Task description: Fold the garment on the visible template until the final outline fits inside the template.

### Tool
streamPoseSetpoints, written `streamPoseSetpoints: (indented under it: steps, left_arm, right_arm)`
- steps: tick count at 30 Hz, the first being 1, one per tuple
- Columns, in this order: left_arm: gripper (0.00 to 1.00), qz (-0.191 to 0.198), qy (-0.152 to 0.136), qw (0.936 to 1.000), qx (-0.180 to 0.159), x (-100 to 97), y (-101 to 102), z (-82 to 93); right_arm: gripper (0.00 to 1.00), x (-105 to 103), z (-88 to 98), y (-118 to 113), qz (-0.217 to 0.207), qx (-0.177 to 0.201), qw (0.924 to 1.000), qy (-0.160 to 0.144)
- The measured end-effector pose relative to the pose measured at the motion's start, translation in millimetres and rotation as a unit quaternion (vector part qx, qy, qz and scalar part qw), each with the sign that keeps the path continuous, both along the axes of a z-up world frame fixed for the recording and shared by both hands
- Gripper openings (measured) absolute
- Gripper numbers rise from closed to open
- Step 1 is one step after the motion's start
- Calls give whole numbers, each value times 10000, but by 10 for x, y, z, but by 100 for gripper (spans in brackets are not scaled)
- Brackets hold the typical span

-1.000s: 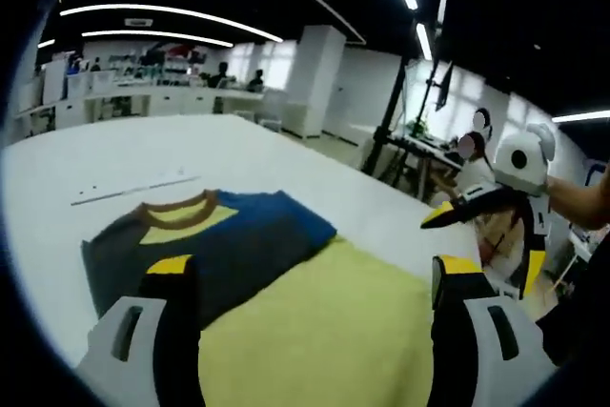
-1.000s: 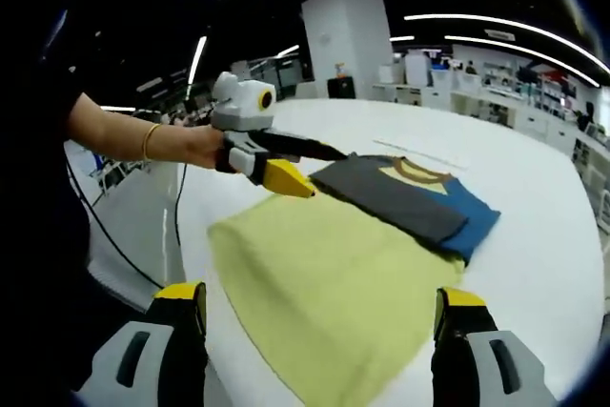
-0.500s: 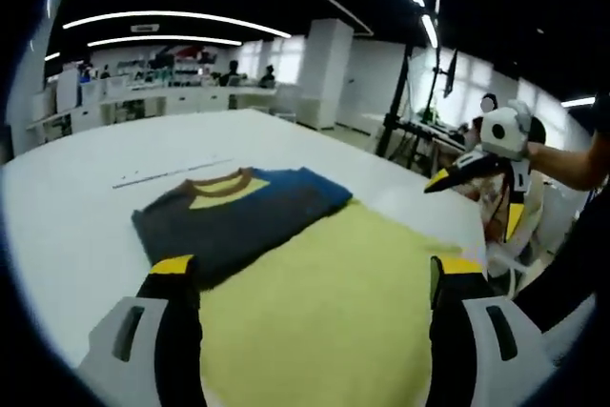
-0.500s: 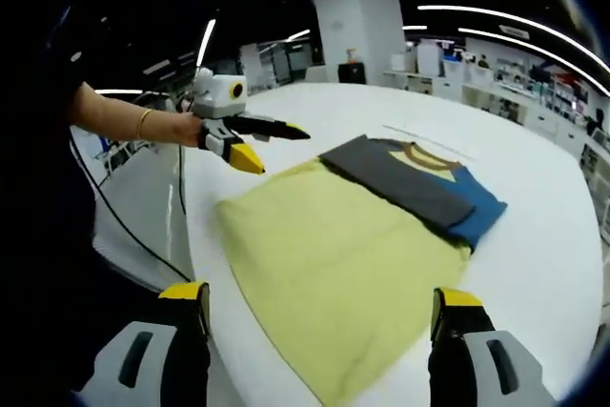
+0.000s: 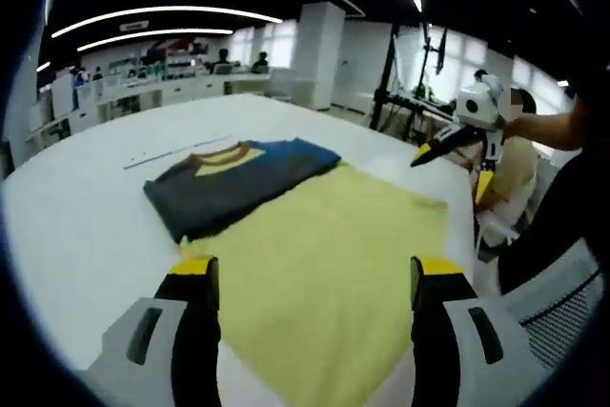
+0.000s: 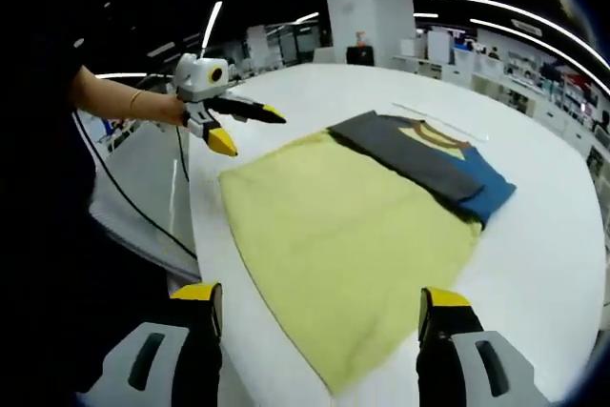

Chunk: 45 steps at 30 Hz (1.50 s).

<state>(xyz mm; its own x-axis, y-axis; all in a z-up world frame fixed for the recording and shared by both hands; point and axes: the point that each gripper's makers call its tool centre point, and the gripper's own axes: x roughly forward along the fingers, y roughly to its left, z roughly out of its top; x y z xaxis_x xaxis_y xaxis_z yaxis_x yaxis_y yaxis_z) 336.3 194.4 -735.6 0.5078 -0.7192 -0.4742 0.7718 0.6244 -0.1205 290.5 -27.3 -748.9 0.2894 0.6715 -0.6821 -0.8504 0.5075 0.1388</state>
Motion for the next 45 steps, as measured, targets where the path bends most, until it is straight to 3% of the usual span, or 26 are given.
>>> streamPoseSetpoints:
  steps: [8, 12, 18, 29, 36, 42, 45]
  left_arm:
    - [66, -264, 262, 9986, 371, -307, 94, -247]
    - [55, -228, 422, 9971, 590, -404, 182, -378]
    - [54, -319, 399, 9952, 836, -510, 239, -440]
    - [49, -938, 513, 9838, 1438, -785, 183, -685]
    - [44, -978, 289, 9798, 1720, -745, 238, -700]
    - [44, -1001, 330, 9796, 1710, -753, 221, -688]
    - [36, -900, 281, 9806, 1717, -708, 219, -671]
  right_arm:
    - [72, -57, -126, -57, -8, -174, 9998, 65]
    - [62, -67, -237, -169, 62, -562, 9984, -39]
    - [61, -115, -357, -193, 23, -636, 9980, 19]
    - [53, -135, -533, -269, 123, -1025, 9946, -76]
    - [48, -150, -595, -308, 193, -1191, 9925, -187]
    - [46, -118, -593, -290, 181, -1146, 9930, -235]
    - [44, -92, -589, -291, 149, -1106, 9934, -257]
